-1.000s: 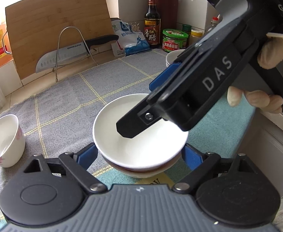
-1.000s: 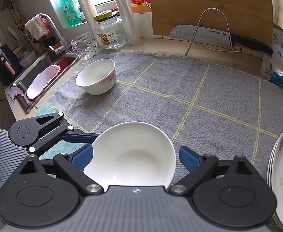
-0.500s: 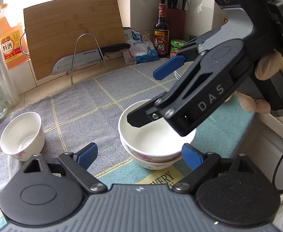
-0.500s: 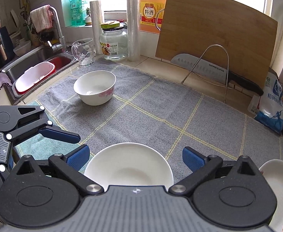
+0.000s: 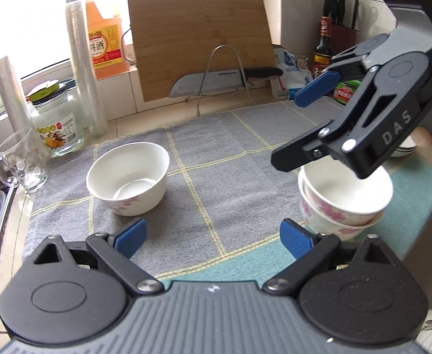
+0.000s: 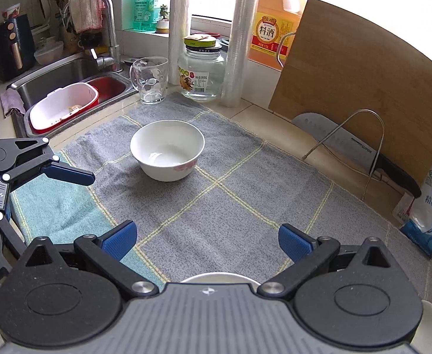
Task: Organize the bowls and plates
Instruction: 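Move the right tool to the other pink-flower bowl's rim and close, then carry the pink-flower bowl with the right tool over the nested bowls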
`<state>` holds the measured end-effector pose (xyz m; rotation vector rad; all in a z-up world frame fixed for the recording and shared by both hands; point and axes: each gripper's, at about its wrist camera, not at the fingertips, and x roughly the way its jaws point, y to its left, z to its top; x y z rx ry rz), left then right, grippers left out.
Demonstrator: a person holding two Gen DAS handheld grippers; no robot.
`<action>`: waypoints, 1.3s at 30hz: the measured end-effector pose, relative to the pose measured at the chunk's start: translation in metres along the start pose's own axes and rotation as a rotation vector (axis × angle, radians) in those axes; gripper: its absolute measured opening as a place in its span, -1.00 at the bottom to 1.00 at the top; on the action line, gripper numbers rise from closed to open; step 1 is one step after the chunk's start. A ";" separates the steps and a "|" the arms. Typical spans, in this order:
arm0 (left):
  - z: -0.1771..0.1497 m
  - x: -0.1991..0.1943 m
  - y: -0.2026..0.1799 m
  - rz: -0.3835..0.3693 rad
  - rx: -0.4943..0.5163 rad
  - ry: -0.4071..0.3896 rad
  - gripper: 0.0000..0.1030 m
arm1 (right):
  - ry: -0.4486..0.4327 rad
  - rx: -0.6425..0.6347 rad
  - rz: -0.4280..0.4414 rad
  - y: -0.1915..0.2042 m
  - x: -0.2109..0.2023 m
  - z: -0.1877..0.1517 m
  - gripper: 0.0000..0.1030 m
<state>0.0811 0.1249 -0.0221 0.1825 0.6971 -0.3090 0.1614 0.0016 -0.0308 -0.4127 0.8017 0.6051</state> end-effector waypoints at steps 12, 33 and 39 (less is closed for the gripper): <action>-0.002 0.041 0.050 0.189 -0.067 -0.007 0.88 | 0.003 -0.023 0.113 0.017 0.050 0.046 1.00; 0.001 0.089 0.065 0.120 -0.036 -0.029 0.83 | 0.088 0.015 0.234 -0.008 0.143 0.085 1.00; 0.004 0.092 0.067 0.102 -0.034 -0.043 0.82 | 0.104 0.009 0.255 -0.009 0.157 0.092 0.96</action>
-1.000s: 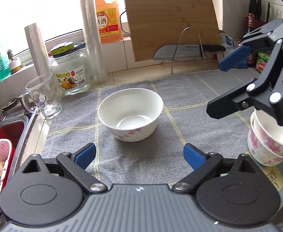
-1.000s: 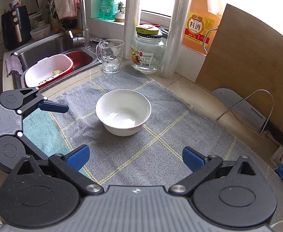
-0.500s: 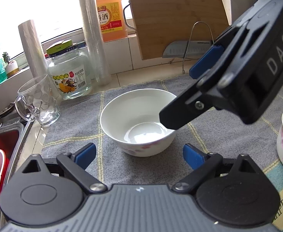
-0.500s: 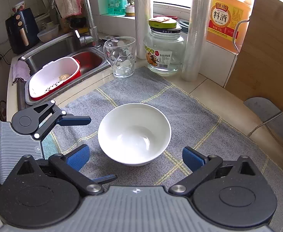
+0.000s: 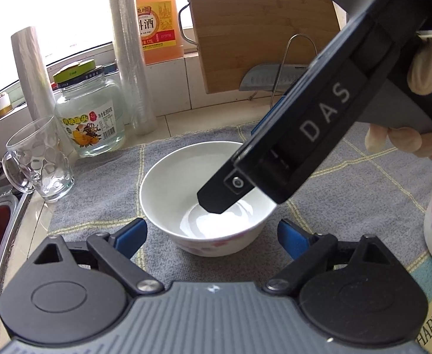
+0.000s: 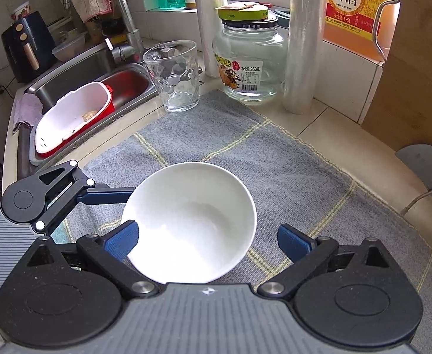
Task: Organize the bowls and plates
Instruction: 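Carry the pink-flower bowl with the right tool over the nested bowls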
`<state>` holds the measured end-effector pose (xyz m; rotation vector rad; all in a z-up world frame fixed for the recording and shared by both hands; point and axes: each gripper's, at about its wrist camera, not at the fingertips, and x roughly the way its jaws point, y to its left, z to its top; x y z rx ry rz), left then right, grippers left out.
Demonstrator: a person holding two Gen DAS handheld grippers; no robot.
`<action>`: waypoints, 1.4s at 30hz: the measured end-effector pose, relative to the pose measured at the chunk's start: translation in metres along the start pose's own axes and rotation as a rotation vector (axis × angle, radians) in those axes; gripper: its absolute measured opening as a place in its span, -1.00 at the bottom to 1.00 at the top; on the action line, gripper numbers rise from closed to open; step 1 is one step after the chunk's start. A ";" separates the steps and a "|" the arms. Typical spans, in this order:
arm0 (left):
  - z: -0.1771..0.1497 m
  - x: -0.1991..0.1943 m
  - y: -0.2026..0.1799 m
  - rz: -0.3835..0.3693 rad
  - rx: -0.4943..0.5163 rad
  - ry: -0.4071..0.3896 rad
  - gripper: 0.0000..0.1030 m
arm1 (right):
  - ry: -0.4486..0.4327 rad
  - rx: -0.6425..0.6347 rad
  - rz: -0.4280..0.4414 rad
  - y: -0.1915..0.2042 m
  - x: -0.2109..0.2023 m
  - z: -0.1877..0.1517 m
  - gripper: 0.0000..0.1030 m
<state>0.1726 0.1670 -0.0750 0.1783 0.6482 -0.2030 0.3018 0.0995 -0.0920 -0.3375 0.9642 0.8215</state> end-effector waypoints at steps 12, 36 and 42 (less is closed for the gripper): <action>0.001 0.005 0.004 -0.014 0.000 -0.001 0.76 | 0.024 -0.007 0.026 -0.005 0.015 0.010 0.71; 0.009 -0.005 -0.002 -0.022 0.014 0.012 0.75 | 0.023 0.045 0.080 -0.006 0.005 0.008 0.60; 0.017 -0.023 -0.010 -0.033 0.025 0.023 0.76 | 0.005 0.049 0.094 0.000 -0.017 0.002 0.60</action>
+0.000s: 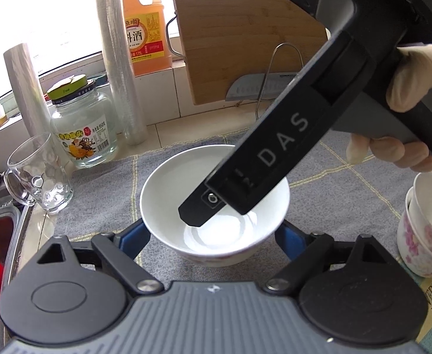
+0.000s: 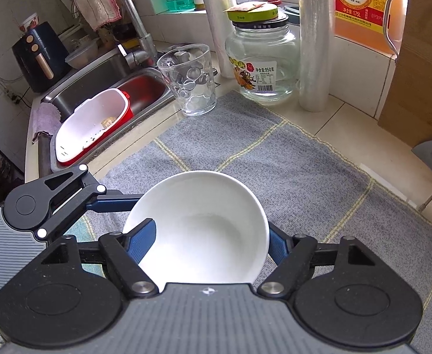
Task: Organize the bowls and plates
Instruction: 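Carry the pink-flower bowl with the right tool over the nested bowls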
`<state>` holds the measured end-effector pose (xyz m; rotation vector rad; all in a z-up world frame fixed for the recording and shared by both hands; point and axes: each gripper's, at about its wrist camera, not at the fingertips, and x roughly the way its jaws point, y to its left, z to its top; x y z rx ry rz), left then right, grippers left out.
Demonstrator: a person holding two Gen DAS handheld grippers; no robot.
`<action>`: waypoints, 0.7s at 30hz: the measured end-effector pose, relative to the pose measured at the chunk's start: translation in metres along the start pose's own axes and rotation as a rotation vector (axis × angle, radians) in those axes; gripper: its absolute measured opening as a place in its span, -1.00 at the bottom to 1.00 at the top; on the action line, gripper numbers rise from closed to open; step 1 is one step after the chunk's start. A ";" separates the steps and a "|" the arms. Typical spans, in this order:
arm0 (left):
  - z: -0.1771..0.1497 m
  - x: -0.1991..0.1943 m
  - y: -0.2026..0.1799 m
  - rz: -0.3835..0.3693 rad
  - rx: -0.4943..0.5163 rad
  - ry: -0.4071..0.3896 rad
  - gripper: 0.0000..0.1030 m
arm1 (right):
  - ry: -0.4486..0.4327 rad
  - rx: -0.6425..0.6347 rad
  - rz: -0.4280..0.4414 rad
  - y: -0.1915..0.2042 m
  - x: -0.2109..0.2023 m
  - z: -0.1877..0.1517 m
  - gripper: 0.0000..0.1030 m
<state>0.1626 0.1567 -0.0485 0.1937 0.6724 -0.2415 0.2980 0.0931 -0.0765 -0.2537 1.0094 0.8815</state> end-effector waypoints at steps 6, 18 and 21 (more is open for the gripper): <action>0.003 -0.022 -0.013 -0.020 0.013 0.005 0.76 | -0.017 0.004 0.012 0.010 -0.024 -0.013 0.60; 0.001 -0.057 -0.044 -0.079 0.059 0.015 0.76 | -0.053 0.023 -0.005 0.028 -0.067 -0.055 0.60; 0.000 -0.065 -0.052 -0.096 0.066 0.015 0.76 | -0.063 0.030 -0.012 0.032 -0.076 -0.065 0.60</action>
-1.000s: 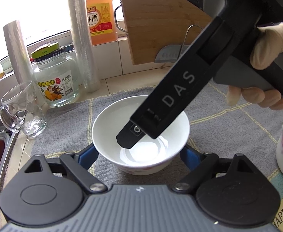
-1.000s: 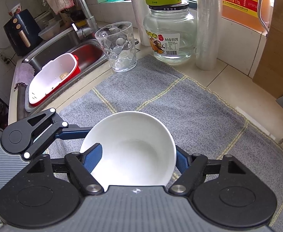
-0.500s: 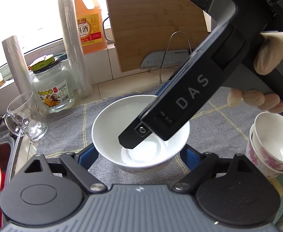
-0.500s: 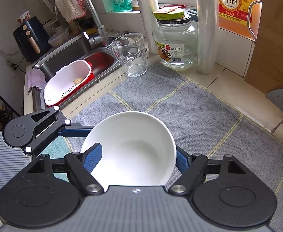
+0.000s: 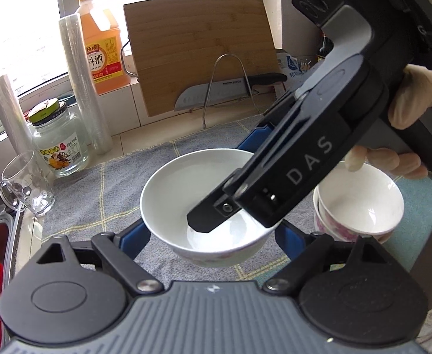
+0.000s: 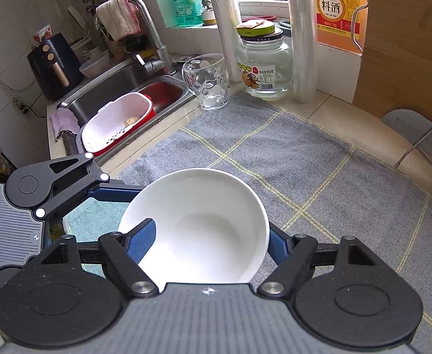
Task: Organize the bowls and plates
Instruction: 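Carry the pink-flower bowl with the right tool over the nested bowls, then lower the held bowl onto the nested bowls with the right tool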
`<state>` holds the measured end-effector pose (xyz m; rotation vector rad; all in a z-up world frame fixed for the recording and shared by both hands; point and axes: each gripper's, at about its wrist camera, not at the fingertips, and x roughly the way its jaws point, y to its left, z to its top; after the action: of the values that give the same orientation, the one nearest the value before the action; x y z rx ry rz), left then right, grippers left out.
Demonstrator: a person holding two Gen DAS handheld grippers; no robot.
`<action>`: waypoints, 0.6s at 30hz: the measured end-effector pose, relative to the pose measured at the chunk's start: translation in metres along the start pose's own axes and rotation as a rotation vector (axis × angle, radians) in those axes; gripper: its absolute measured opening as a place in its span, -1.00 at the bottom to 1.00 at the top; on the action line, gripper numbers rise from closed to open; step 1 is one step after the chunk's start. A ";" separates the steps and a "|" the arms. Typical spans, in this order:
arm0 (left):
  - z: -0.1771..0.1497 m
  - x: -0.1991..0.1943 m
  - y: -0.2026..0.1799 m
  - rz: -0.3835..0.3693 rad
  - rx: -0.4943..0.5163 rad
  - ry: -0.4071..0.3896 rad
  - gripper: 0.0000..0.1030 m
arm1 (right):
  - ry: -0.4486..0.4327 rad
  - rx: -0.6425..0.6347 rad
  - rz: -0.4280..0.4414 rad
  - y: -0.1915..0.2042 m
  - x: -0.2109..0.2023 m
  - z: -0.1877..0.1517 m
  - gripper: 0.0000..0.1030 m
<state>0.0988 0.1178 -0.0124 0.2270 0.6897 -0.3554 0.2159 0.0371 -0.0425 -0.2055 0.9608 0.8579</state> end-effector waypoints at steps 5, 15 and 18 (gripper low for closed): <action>0.002 -0.008 -0.018 -0.027 0.028 -0.006 0.76 | -0.013 0.007 -0.031 0.003 -0.021 -0.016 0.61; 0.018 -0.009 -0.052 -0.129 0.107 -0.048 0.76 | -0.058 0.069 -0.129 -0.005 -0.068 -0.047 0.61; 0.021 -0.007 -0.061 -0.163 0.125 -0.053 0.76 | -0.065 0.093 -0.162 -0.009 -0.080 -0.058 0.61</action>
<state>0.0824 0.0564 0.0026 0.2800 0.6354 -0.5595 0.1632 -0.0422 -0.0148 -0.1719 0.9079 0.6660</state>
